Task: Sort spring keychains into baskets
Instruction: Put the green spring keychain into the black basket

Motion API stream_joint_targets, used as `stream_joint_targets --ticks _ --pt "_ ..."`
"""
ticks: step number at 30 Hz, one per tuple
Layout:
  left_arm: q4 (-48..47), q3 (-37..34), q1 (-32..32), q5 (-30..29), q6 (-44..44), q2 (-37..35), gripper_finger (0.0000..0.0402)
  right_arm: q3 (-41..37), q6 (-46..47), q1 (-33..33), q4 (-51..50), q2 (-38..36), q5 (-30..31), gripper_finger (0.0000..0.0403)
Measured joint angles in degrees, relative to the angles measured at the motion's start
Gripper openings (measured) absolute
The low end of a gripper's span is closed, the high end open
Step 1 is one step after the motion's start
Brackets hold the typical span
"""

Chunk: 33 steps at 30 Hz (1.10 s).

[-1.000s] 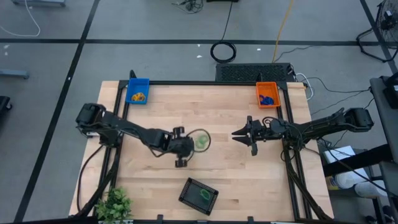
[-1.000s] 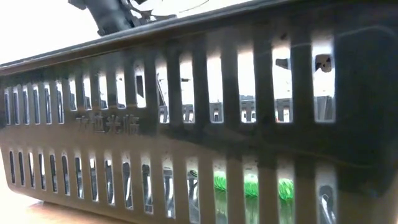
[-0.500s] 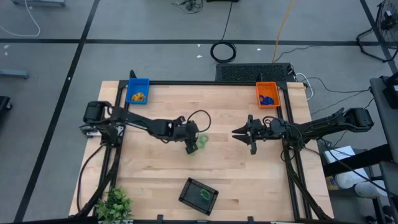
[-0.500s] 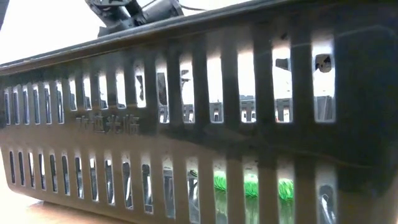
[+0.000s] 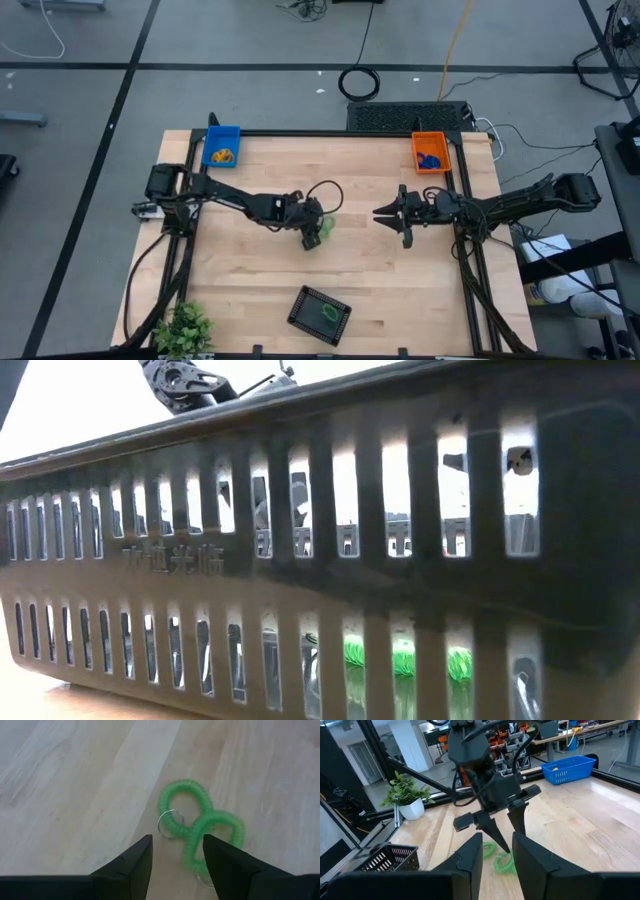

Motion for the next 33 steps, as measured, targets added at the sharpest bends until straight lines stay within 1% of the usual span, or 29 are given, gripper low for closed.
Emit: stream_joint_targets --ticks 8,13,14,18,33 --pt "-0.09 -0.07 -0.50 0.04 -0.02 0.94 0.0184 0.00 0.00 0.00 -0.02 0.01 0.02 0.0091" --pt "0.57 -0.09 -0.48 0.34 -0.08 3.09 0.0184 -0.02 0.00 0.00 -0.04 0.00 0.05 0.0091" --pt "2.27 0.01 -0.48 0.81 -0.08 3.91 0.0184 -0.02 0.00 0.00 -0.02 0.02 0.05 0.0091" --pt "3.56 0.17 -0.16 1.13 0.36 5.95 0.0184 -0.02 0.22 0.00 0.22 0.00 0.05 0.0091" --pt "3.88 0.15 0.17 1.15 0.42 5.77 0.0184 -0.04 0.02 0.00 0.17 0.00 0.05 0.0091"
